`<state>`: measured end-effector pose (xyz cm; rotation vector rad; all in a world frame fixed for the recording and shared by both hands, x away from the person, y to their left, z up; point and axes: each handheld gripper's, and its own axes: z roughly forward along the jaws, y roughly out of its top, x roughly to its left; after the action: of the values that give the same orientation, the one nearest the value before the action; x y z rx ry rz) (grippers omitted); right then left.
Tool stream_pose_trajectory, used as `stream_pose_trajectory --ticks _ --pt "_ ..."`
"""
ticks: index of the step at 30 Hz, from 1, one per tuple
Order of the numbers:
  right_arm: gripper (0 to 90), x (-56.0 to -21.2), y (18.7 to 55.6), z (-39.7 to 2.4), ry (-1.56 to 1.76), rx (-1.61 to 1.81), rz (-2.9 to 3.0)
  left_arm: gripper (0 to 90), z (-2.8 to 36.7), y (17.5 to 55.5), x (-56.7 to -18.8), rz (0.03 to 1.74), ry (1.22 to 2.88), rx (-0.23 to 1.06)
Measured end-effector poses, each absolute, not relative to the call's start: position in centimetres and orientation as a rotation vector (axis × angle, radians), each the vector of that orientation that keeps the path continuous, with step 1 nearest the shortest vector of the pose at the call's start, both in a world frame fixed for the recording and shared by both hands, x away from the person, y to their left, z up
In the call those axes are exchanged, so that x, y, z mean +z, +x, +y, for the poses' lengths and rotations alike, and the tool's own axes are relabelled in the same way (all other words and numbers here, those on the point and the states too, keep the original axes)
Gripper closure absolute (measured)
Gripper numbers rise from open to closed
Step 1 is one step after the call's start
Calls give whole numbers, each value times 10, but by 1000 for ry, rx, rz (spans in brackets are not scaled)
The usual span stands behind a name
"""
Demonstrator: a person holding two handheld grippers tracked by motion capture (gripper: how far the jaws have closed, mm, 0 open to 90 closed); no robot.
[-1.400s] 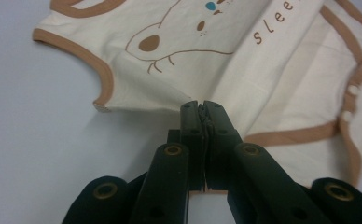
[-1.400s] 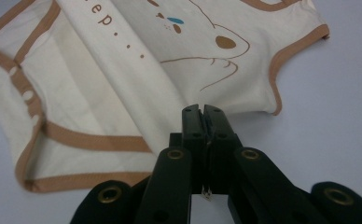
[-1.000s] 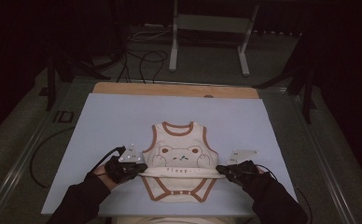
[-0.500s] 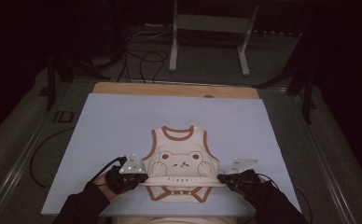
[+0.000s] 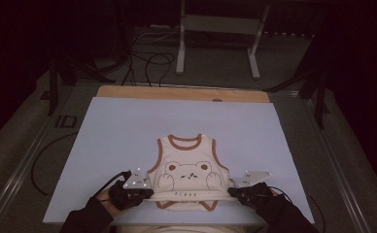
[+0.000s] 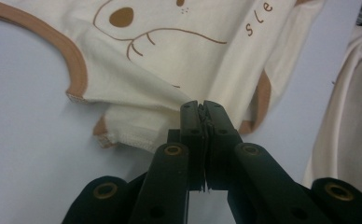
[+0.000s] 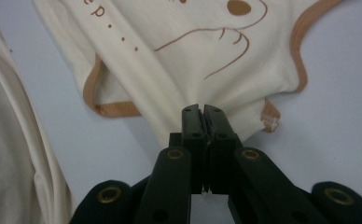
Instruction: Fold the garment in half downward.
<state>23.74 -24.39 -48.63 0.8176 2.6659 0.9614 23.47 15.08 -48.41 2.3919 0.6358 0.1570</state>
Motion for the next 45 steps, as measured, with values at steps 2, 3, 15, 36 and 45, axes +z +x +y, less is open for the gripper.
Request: stream_pose_trajectory --ticks 2,3,15,36,45 --pt "888 -489 237 -245 829 959 2670 882 151 233 -486 630 2392 152" --pt "888 -490 236 -245 832 955 2671 882 151 233 -487 627 2387 148" --pt "885 -504 236 -246 866 914 2691 876 153 233 -505 664 2403 130" --pt "580 -502 235 -248 846 972 2697 496 157 236 -500 687 2391 166" --pt "244 -482 240 -252 869 1089 2627 165 166 246 -480 707 2318 144"
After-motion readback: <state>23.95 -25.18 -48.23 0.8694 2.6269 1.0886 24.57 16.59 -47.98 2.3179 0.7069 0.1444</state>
